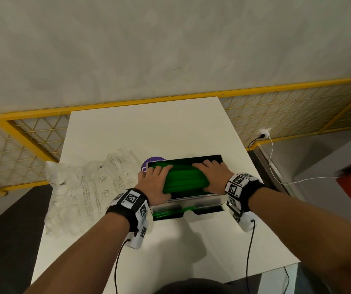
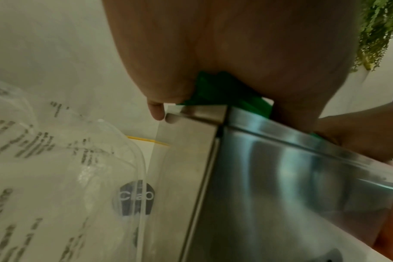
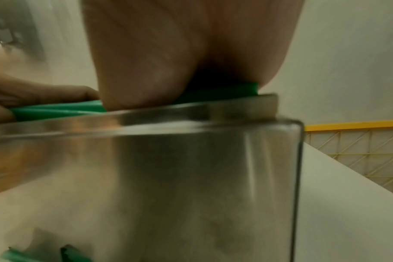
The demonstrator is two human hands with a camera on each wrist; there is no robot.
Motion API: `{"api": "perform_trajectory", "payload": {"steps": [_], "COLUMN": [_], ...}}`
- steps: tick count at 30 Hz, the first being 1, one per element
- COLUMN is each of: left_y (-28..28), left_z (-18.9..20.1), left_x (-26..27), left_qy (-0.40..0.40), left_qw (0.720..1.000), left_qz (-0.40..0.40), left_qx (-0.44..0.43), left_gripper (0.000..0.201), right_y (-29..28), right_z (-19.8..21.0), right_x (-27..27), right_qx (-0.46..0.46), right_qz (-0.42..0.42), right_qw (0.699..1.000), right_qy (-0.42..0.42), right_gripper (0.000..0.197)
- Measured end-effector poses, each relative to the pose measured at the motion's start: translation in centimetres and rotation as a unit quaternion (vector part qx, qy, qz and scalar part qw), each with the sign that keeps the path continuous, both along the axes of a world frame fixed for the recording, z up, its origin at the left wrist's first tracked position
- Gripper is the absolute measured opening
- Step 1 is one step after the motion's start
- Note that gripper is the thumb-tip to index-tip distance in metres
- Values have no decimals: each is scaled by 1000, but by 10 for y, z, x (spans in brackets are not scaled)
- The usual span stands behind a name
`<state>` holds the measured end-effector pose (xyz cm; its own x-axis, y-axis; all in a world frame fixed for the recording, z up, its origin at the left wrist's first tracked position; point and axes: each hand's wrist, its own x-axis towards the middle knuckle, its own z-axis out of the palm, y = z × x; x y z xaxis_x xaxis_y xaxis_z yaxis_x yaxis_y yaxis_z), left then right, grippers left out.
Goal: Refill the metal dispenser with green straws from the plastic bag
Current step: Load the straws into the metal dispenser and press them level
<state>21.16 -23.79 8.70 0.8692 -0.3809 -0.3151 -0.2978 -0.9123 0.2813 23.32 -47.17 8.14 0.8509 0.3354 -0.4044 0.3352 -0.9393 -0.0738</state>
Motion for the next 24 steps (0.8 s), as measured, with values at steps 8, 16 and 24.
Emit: {"api": "perform_trajectory", "payload": {"steps": [8, 16, 24], "left_y": [-6, 13, 18], "left_z": [-7, 13, 26], "left_x": [-8, -6, 3], "left_qy": [-21, -70, -30], "left_qw": [1000, 997, 998], "left_qz": [18, -1, 7], "left_qx": [-8, -27, -57], "left_gripper": [108, 43, 38], "right_y": [10, 9, 19], "right_z": [1, 21, 34], "right_x": [-4, 2, 1], "right_qx": [69, 136, 47], "right_qz": [-48, 3, 51], "right_qw": [994, 987, 996], "right_qy": [68, 84, 54], "right_gripper": [85, 52, 46]}}
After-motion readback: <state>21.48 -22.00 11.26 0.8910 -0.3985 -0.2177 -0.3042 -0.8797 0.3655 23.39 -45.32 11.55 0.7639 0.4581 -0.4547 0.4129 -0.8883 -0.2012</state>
